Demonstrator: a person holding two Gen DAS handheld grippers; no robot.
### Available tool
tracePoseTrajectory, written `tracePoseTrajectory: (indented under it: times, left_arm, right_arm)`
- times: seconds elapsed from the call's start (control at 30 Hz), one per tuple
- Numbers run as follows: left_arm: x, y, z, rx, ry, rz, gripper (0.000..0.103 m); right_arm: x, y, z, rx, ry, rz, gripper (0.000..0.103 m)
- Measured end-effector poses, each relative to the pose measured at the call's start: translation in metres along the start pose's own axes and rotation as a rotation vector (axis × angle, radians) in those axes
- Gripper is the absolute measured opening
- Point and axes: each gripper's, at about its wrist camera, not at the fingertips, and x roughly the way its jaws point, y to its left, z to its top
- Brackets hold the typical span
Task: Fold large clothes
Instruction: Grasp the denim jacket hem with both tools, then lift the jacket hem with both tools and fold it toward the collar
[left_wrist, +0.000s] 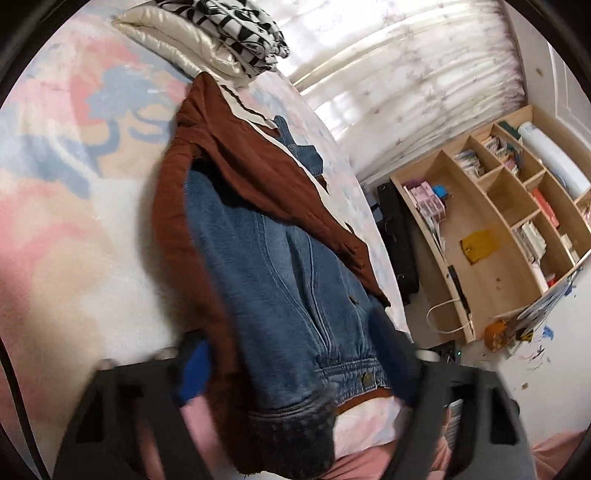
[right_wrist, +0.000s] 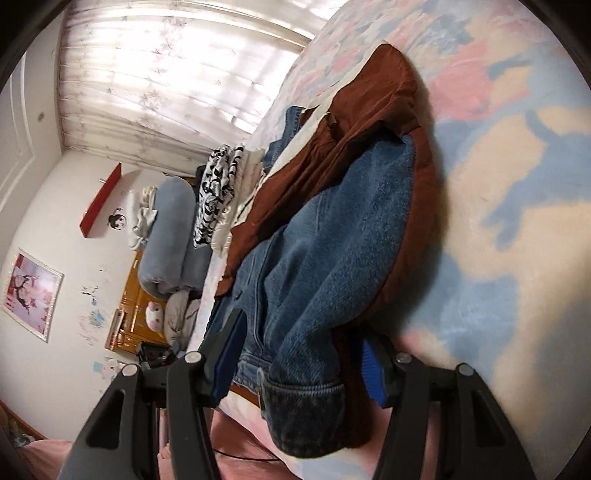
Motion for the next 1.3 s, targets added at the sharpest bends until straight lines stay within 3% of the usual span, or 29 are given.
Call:
tracePoseTrajectory:
  times: [0.03, 0.17, 0.2, 0.23, 0.27, 0.33, 0.5, 0.63, 0.9, 1.13, 1.3]
  left_arm:
    - [0.001, 0.003, 0.001, -0.007, 0.002, 0.005, 0.044]
    - [0.016, 0.005, 0.002, -0.009, -0.020, 0.090, 0.024]
    - [0.018, 0.003, 0.003, -0.001, -0.026, 0.111, 0.020]
    - [0.019, 0.003, 0.002, 0.002, -0.028, 0.127, 0.017]
    - [0.021, 0.001, 0.003, -0.005, -0.030, 0.151, 0.016]
    - [0.025, -0.001, 0.009, -0.049, -0.003, 0.215, 0.012]
    - [0.024, -0.019, 0.012, -0.028, 0.037, 0.409, 0.008]
    - [0.014, -0.032, 0.007, -0.017, 0.028, 0.484, 0.007]
    - [-0.010, -0.053, 0.003, -0.009, 0.020, 0.518, 0.007]
    - [-0.027, -0.054, 0.005, -0.067, 0.063, 0.467, 0.007]
    - [-0.023, -0.048, 0.018, -0.128, 0.065, 0.414, 0.007]
  right_arm:
    - [0.002, 0.001, 0.001, 0.000, -0.001, 0.003, 0.058]
    - [0.011, 0.004, 0.003, -0.019, 0.000, -0.007, 0.056]
    - [0.013, 0.006, 0.003, -0.028, 0.000, -0.018, 0.052]
    - [0.013, 0.007, 0.002, -0.039, -0.002, -0.036, 0.040]
    - [0.013, 0.008, 0.001, -0.047, -0.001, -0.067, 0.031]
    - [0.013, 0.007, 0.000, -0.039, 0.000, -0.115, 0.022]
    - [0.004, 0.026, -0.009, -0.103, -0.033, -0.234, 0.015]
    - [-0.006, 0.035, -0.014, -0.100, -0.067, -0.257, 0.013]
    - [-0.029, 0.062, -0.031, -0.160, -0.065, -0.256, 0.013]
    - [-0.045, 0.067, -0.042, -0.141, -0.045, -0.251, 0.012]
    - [-0.043, 0.055, -0.029, -0.059, -0.046, -0.206, 0.012]
